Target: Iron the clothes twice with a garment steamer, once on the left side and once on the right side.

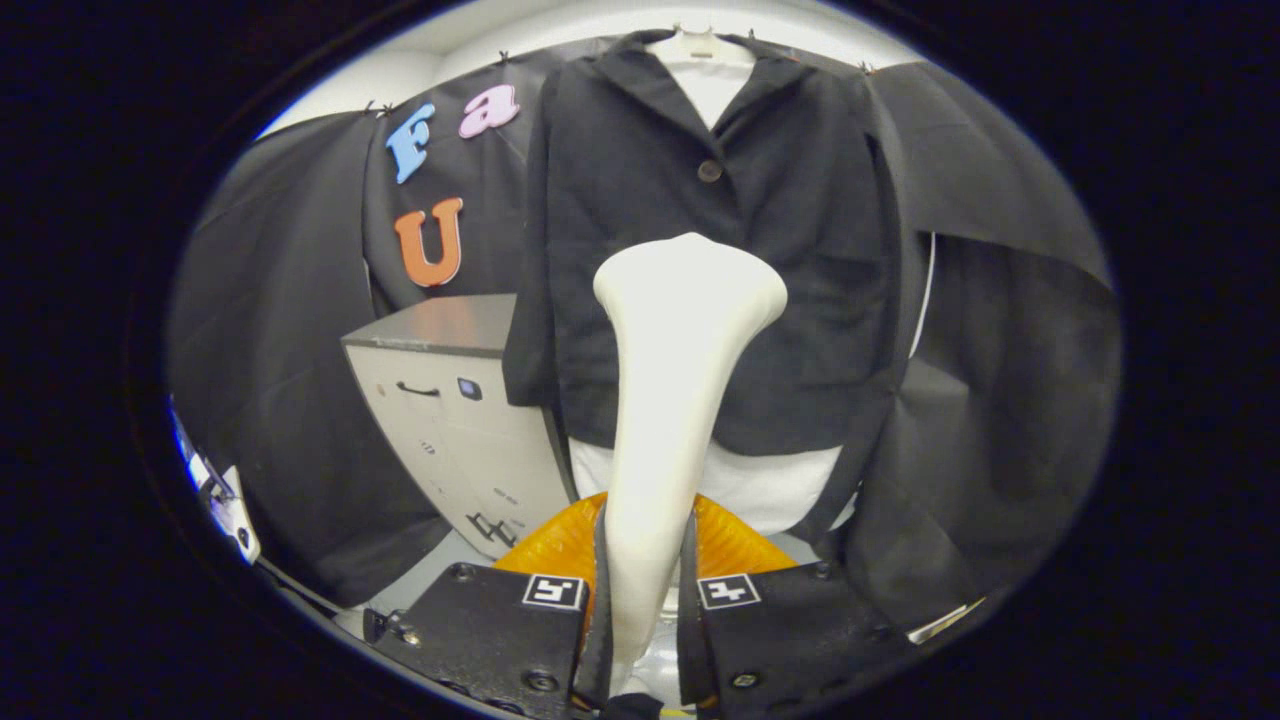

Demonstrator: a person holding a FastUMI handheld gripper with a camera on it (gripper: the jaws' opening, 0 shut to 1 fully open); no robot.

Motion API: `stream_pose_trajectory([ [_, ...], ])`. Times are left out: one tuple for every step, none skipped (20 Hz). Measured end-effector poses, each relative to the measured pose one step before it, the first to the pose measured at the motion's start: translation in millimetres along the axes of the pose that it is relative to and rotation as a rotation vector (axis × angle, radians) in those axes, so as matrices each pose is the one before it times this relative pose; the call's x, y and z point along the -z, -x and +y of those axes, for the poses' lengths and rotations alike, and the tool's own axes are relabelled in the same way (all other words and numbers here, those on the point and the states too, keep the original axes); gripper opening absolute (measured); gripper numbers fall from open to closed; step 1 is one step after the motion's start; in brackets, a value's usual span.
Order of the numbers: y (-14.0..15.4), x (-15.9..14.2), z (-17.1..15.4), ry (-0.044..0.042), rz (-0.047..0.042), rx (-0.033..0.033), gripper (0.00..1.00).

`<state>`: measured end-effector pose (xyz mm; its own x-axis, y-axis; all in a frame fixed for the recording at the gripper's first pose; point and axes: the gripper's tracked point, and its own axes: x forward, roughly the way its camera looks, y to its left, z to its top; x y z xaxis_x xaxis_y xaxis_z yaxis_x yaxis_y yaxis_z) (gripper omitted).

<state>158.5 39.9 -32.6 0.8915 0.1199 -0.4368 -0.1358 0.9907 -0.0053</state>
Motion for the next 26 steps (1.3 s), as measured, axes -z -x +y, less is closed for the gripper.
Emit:
stream_pose_trajectory([
  [14.42, -10.82, -8.29, 0.01357, -0.02151, 0.01938, 0.28],
  [14.4, -12.75, -10.15, 0.01531, -0.0234, 0.02351, 0.28],
  [12.89, -15.69, -11.45, 0.00785, -0.02678, 0.02512, 0.29],
  [8.98, -10.62, -4.75, 0.00445, -0.02413, 0.02218, 0.29],
  [10.12, -13.66, -10.05, 0.00131, -0.02261, 0.01779, 0.28],
  [8.21, -13.62, -9.07, -0.00087, -0.02108, 0.01251, 0.28],
  [6.41, -11.95, -9.36, -0.00172, -0.01826, 0.00858, 0.28],
  [5.13, -10.45, -8.22, -0.00127, -0.01263, 0.00634, 0.28],
  [2.94, -9.69, -8.04, 0.00205, -0.00984, 0.00345, 0.28],
  [1.49, -10.34, -6.81, 0.00056, -0.01152, -0.00095, 0.29],
  [0.36, -9.73, -5.35, 0.00124, -0.01006, -0.00567, 0.28],
  [-1.05, -11.44, -4.35, 0.00094, -0.01737, -0.00962, 0.28],
  [-3.09, -11.91, -4.45, 0.00473, -0.02291, -0.0126, 0.28],
  [-4.71, -11.3, -3.47, 0.00953, -0.02275, -0.01369, 0.28],
  [-5.79, -10.03, -3.64, 0.01065, -0.01985, -0.01182, 0.28],
  [-7.39, -10.27, -4.61, 0.00677, -0.02207, -0.01033, 0.28],
  [-8.98, -10.61, -4.87, -0.00244, -0.01967, -0.0087, 0.28],
  [-7.87, -7.37, -4.48, -0.00191, -0.01302, -0.00783, 0.28],
  [-6.29, -10.91, -12.35, 0.00289, -0.01298, -0.00506, 0.28],
  [-8.22, -6.69, -6.46, -0.00028, -0.01341, -0.00259, 0.28],
  [-7.67, -7.51, -5.1, -0.00326, -0.01712, -0.00789, 0.28],
  [-7.6, -7.71, -3.35, -0.00385, -0.01716, -0.01421, 0.28],
  [-9.44, -5.7, -4.26, -0.00241, -0.01177, -0.00976, 0.28],
  [-9.61, -5.64, -4.66, 0.00421, -0.01653, -0.00206, 0.29],
  [-12.34, -7.15, -7.03, 0.00606, -0.02106, 0.00851, 0.28],
  [-12.13, -6.89, -5.93, 0.00343, -0.02043, 0.01037, 0.28],
])
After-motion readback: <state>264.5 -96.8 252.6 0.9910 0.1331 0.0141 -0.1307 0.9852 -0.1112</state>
